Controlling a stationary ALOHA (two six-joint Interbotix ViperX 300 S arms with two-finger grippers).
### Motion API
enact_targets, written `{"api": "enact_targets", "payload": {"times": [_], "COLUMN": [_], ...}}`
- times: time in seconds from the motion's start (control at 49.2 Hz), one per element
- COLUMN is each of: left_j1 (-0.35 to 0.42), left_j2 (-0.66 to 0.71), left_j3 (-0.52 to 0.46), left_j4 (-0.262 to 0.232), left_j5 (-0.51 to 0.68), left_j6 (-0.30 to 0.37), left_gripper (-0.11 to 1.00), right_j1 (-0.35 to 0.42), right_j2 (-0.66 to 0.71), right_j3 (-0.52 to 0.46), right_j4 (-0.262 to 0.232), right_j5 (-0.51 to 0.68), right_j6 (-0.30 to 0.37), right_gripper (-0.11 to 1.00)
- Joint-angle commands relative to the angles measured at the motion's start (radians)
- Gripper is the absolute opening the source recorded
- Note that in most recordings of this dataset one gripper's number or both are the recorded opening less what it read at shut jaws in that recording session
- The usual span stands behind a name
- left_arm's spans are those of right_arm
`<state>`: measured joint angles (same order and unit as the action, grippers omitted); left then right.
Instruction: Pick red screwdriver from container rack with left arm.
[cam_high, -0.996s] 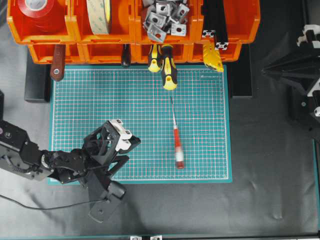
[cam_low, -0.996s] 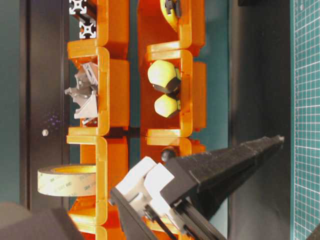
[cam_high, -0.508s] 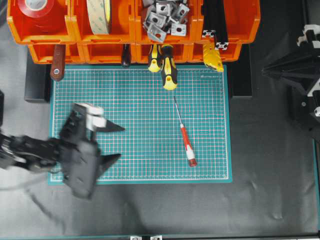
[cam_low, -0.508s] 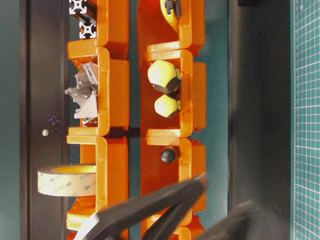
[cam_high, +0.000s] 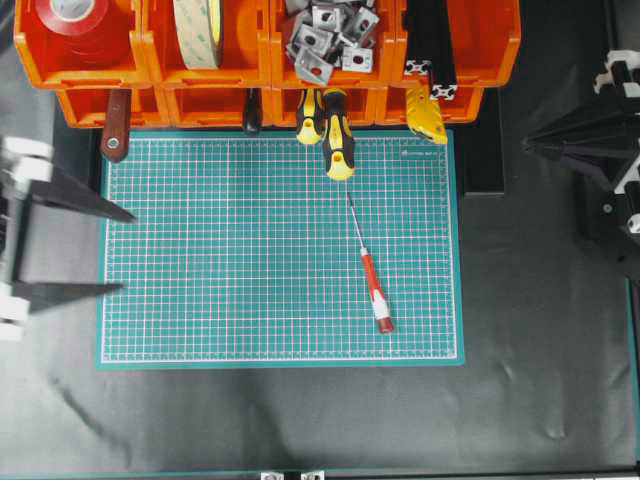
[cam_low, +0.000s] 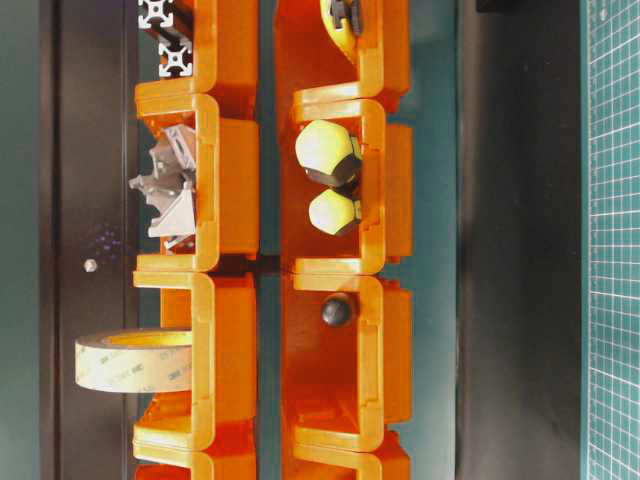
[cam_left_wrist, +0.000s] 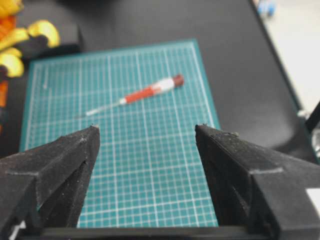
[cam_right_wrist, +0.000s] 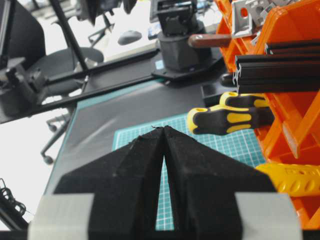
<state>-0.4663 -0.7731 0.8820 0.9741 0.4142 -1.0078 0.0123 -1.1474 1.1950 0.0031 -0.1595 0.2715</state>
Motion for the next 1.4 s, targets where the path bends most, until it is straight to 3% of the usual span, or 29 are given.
{"api": "enact_targets", "payload": {"times": [0.0, 0.163, 0.366, 1.382], "left_j1": [-0.002, -0.002, 0.003, 0.011], "left_j2": [-0.104, -0.253, -0.345, -0.379], "left_j3": [0.032, 0.104, 0.150, 0.187], "left_j4": [0.003, 0.003, 0.003, 0.003], "left_j5": [-0.006, -0.006, -0.003, 0.017], "left_j6": [-0.002, -0.003, -0.002, -0.002], "left_gripper": [0.74, 0.74, 0.74, 0.74], "right_j1": [0.000, 0.000, 0.000, -0.015], "right_j2": [0.009, 0.009, 0.008, 0.006], "right_j3": [-0.031, -0.029, -0.028, -0.018], "right_j4": [0.000, 0.000, 0.000, 0.000], "right_j5": [0.008, 0.032, 0.052, 0.110], "right_j6": [0.000, 0.000, 0.000, 0.000], "right_gripper": [0.00, 0.00, 0.00, 0.00]}}
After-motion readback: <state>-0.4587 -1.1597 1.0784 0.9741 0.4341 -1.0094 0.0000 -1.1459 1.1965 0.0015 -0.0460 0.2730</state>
